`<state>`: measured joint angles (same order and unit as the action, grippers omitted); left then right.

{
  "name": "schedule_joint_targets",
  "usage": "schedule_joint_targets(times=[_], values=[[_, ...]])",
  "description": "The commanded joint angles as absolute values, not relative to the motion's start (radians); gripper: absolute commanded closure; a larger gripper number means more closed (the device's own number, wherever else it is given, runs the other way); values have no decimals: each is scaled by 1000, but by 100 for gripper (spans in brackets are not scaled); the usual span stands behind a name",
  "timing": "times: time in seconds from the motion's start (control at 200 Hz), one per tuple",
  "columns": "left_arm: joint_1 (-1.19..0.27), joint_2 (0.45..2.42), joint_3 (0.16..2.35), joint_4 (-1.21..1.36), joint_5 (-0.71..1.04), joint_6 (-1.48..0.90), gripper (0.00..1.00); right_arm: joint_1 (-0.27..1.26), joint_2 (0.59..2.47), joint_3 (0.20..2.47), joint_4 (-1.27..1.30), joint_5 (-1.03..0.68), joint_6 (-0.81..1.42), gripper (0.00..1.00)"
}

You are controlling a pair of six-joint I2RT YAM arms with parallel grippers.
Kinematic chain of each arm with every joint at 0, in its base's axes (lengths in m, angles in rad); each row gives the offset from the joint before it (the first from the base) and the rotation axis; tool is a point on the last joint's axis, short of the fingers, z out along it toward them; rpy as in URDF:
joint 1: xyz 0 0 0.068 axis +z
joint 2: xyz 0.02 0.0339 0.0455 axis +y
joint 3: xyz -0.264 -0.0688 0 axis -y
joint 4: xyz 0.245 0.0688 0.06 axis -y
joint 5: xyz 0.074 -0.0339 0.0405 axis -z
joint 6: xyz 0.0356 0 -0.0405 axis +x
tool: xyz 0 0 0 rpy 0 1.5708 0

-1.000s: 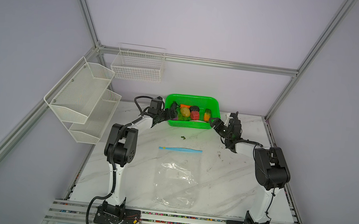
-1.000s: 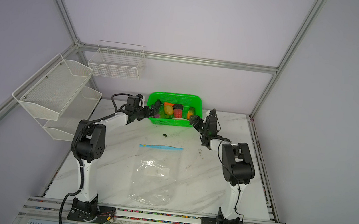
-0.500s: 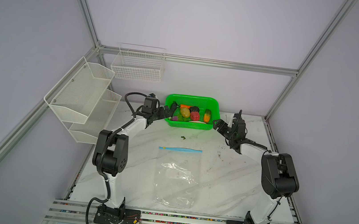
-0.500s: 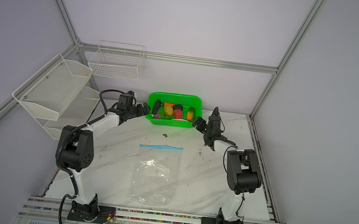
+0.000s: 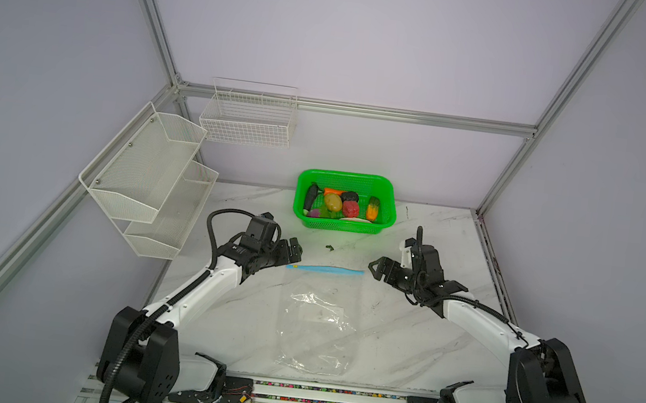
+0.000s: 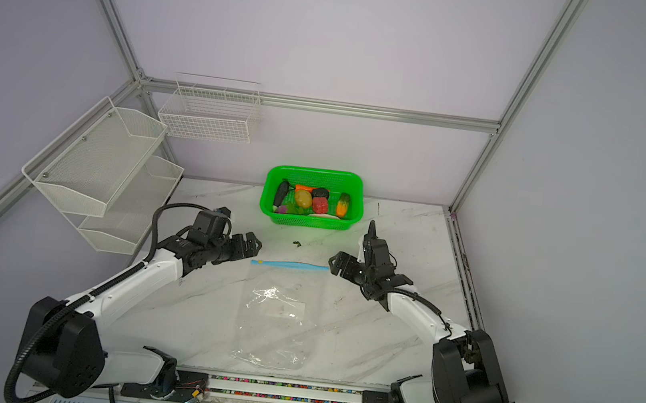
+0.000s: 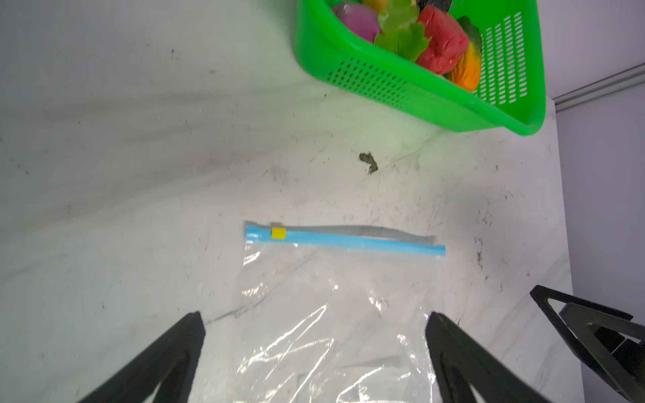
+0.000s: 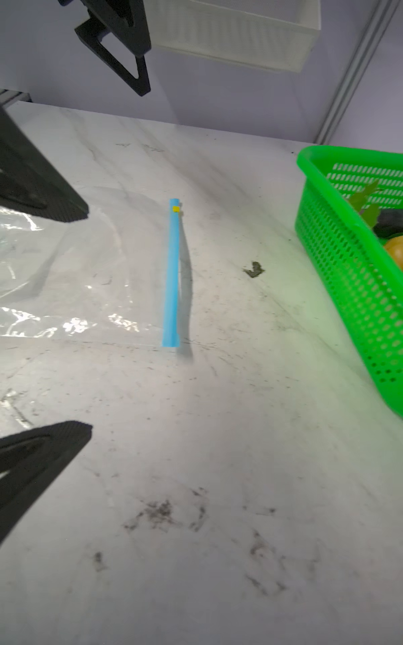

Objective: Place the food in the zip-top bag and seal the zipper
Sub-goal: 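Lower both grippers down onto the clear bag near its blue zipper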

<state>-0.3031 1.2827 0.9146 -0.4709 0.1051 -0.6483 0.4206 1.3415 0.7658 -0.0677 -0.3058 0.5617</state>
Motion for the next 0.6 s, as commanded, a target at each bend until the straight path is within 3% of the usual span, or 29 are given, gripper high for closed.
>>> schedule_joint_targets(times=[0.0,0.17,0.595], values=[[-311,1210,793,-528,180,-711,0,459,1263,708,-122,-380,610,10],[-327,1241,763,-543,283,-724,0,513,1287,661,-111,-453,622,17],[-359,1400,776,-486,340,-713,0,688,1325,604,-148,-442,613,20]])
